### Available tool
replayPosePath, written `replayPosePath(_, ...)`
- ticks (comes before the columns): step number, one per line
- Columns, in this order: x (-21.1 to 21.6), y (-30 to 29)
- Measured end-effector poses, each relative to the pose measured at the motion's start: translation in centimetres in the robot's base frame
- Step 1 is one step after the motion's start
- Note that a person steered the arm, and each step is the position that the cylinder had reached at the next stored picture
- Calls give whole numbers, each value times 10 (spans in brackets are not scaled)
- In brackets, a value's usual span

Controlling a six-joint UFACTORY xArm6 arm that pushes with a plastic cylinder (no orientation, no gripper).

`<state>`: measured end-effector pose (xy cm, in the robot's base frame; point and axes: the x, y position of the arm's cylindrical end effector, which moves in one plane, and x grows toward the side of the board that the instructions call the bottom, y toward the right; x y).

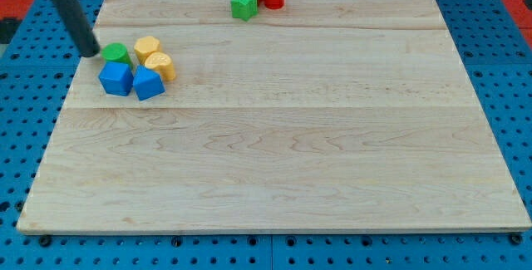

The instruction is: Push the green circle and yellow heart towards the center

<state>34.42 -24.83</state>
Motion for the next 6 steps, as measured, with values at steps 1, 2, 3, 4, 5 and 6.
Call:
replayPosePath(1, 17, 66)
replayPosePath(2, 20, 85)
replayPosePath(3, 35, 51)
replayPosePath(4, 50, 82)
replayPosePath(5, 26, 153)
replayPosePath(6, 9, 223)
